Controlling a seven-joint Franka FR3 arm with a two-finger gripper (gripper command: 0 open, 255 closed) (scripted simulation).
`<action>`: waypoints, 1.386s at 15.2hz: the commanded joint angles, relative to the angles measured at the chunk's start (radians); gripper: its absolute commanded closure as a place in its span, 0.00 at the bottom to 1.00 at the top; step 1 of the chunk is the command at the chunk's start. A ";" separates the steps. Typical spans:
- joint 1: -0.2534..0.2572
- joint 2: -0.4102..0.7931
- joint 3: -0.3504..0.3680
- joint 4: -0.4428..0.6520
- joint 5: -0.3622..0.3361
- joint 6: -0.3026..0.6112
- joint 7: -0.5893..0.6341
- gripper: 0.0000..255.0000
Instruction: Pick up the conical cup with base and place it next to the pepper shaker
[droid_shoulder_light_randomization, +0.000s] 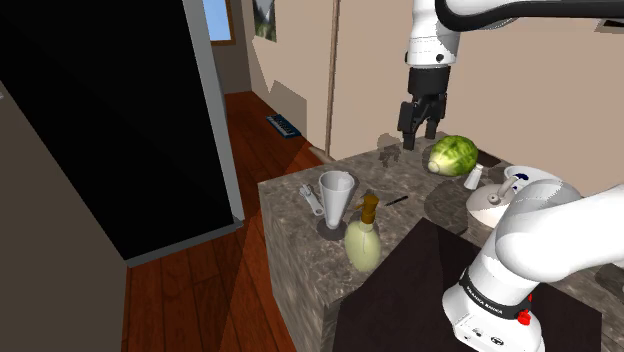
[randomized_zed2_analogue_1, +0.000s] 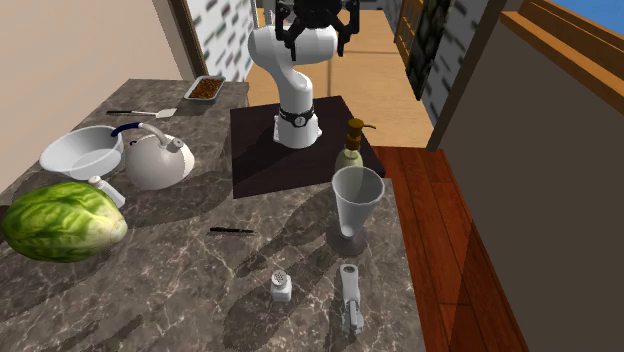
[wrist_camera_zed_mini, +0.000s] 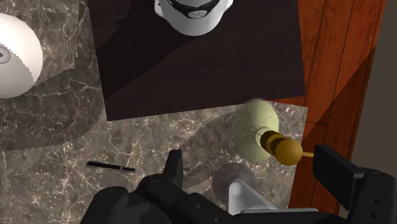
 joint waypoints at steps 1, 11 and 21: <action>0.000 0.000 0.000 0.000 0.000 0.000 0.000 0.00; -0.008 0.180 -0.038 -0.158 0.048 0.464 -0.026 0.00; 0.021 0.491 -0.083 -0.152 0.156 0.881 -0.103 0.00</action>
